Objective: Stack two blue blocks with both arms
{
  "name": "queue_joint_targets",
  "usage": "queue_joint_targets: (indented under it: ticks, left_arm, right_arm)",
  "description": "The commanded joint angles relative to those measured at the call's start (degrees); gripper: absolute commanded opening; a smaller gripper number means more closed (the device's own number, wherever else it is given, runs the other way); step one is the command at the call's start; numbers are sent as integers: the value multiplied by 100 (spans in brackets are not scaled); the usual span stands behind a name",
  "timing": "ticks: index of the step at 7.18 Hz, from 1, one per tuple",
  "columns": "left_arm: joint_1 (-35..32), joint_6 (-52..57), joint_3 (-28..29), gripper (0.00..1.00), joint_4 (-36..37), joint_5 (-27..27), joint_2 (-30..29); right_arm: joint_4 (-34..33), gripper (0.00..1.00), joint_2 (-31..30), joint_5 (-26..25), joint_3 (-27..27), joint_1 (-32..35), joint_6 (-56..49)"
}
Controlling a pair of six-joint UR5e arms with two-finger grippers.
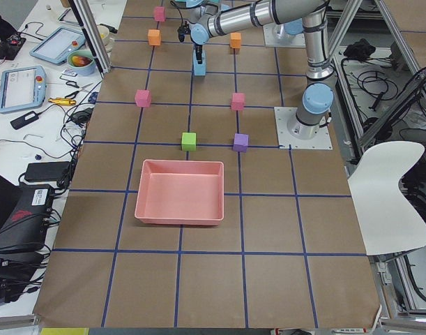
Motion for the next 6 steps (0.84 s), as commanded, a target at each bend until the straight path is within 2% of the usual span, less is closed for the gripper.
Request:
queue_joint_targets:
  ticks: [1, 2, 4, 6]
  left_arm:
    - [8, -8, 62, 92, 0, 16, 110]
    - [78, 70, 80, 100, -18, 33, 259]
    - [620, 428, 124, 100, -375, 25, 733]
    - [1288, 1832, 133, 100, -1034, 33, 1435]
  right_arm:
    - [-7, 100, 26, 6, 3, 13, -9]
    - [-7, 100, 44, 5, 3, 5, -9]
    - [-7, 100, 53, -3, 11, 5, 0]
    - [-16, 100, 53, -30, 20, 5, -26]
